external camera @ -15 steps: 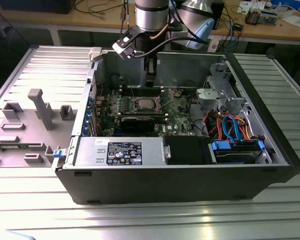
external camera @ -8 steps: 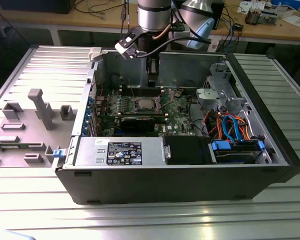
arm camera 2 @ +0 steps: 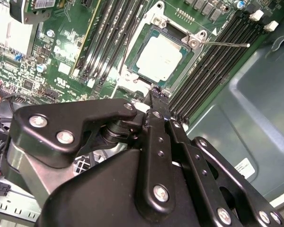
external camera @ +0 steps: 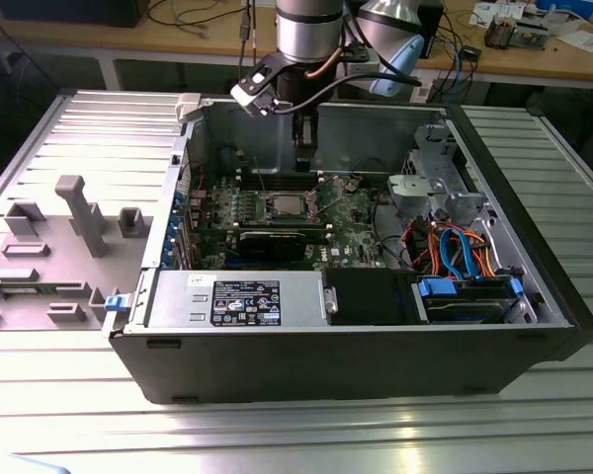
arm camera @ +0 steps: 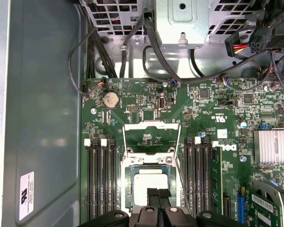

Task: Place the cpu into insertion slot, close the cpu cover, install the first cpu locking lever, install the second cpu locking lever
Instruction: 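Close the cpu cover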

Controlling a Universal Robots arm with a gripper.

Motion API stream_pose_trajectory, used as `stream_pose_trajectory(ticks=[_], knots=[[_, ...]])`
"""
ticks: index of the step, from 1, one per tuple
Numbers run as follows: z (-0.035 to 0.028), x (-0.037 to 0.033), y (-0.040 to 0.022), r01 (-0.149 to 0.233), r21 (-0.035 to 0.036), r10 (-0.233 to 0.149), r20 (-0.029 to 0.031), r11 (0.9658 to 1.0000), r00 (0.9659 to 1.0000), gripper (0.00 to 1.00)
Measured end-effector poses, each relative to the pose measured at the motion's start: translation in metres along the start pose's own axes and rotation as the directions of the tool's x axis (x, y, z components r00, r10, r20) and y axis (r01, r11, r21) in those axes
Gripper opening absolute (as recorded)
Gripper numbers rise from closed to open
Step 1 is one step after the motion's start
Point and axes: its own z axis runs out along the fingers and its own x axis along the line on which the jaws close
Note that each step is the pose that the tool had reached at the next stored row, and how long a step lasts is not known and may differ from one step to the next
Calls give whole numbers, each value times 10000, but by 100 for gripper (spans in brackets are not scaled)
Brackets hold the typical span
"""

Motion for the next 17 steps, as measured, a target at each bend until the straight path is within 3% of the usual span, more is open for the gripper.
stream_pose_trajectory(ticks=[17], knots=[[2,0,36,1,15,-1,-1,10000,10000,11]])
